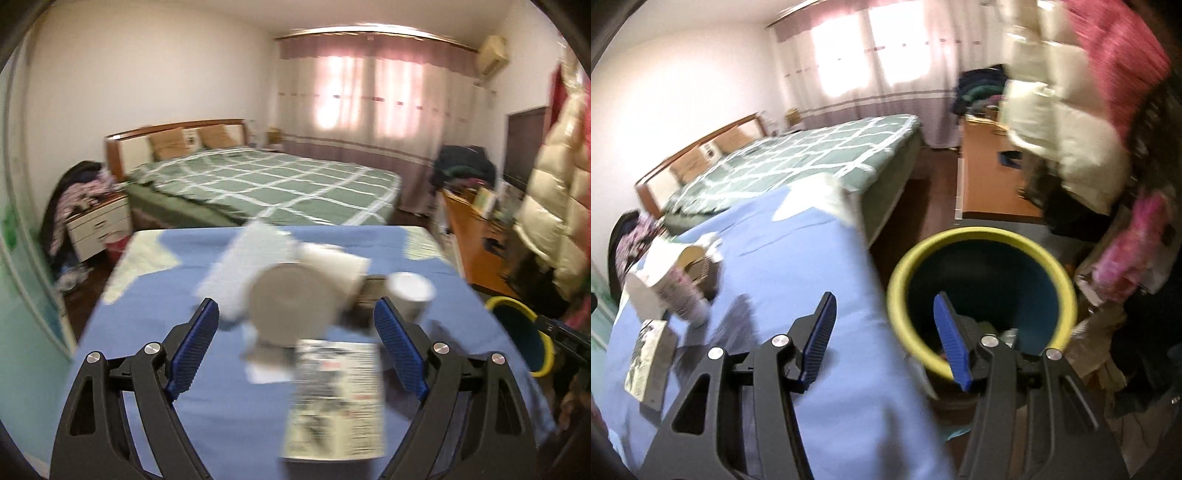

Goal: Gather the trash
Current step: 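Move the left gripper toward the patterned box while the right gripper returns to the bedspread, then grasp the white lidded jar with the right gripper and lift it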

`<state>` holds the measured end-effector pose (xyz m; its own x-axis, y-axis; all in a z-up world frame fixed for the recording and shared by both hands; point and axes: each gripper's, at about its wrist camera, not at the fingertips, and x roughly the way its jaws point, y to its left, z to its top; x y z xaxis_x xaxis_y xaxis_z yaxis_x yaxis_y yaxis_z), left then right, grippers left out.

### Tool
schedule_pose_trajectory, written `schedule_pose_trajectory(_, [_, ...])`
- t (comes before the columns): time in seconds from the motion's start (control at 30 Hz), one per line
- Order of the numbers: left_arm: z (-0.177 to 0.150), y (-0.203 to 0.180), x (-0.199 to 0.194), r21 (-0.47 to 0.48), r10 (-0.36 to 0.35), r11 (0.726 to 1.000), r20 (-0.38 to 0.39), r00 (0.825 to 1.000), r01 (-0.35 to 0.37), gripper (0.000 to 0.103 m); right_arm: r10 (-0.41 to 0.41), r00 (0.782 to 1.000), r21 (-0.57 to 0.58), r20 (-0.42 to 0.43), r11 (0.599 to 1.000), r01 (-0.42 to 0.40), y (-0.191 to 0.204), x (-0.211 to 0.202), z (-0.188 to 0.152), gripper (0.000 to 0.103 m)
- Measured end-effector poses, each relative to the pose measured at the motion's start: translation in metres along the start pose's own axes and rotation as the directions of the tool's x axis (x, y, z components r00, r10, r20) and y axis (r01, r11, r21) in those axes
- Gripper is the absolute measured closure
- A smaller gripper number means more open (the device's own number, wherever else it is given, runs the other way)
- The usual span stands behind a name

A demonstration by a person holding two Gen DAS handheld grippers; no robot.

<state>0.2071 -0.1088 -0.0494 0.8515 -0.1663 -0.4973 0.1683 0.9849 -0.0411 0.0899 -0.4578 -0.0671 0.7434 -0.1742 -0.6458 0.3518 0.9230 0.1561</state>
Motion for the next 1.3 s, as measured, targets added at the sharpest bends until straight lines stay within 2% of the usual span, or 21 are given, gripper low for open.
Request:
schedule_pose_trajectory(0.2, [-0.006,0.061,0.006,-0.035,0.129,0.991,0.038,0.991,-0.128,0.017,0.093,0.995,-0.108,-0.023,0.990,-0.095,0.066,0.004,-0.001,0.050])
schedule_pose_trajectory(0.3, [-0.011,0.074,0.011,-0.069,0.153,0.986,0.038,0.987,-0.151,0.017,0.133,0.991,-0.169,-0.023,0.976,-0.135,0.097,0.002,-0.001,0.050])
schedule_pose_trajectory(0.5, [-0.016,0.087,0.022,-0.106,0.165,0.981,-0.009,0.986,-0.165,0.017,0.223,0.974,-0.252,-0.049,0.940,-0.228,0.146,0.001,0.004,0.045])
schedule_pose_trajectory(0.67, [-0.017,0.097,0.019,-0.160,0.190,0.969,-0.003,0.982,-0.188,0.013,0.242,0.968,-0.316,-0.064,0.915,-0.249,0.180,0.009,0.008,0.041])
schedule_pose_trajectory(0.97, [-0.020,0.102,0.019,-0.181,0.176,0.968,-0.019,0.984,-0.176,0.013,0.206,0.972,-0.329,-0.112,0.915,-0.232,0.209,0.052,0.013,0.042])
schedule_pose_trajectory(1.0, [-0.020,0.102,0.020,-0.181,0.172,0.968,-0.022,0.985,-0.173,0.013,0.211,0.970,-0.315,-0.122,0.918,-0.240,0.208,0.055,0.014,0.046])
schedule_pose_trajectory(1.03, [-0.020,0.102,0.020,-0.181,0.170,0.968,-0.023,0.985,-0.171,0.013,0.208,0.970,-0.308,-0.124,0.921,-0.237,0.209,0.057,0.012,0.057])
schedule_pose_trajectory(1.3, [-0.021,0.103,0.021,-0.188,0.160,0.969,-0.031,0.987,-0.163,0.013,0.232,0.968,-0.245,-0.099,0.937,-0.250,0.187,0.043,0.019,0.057])
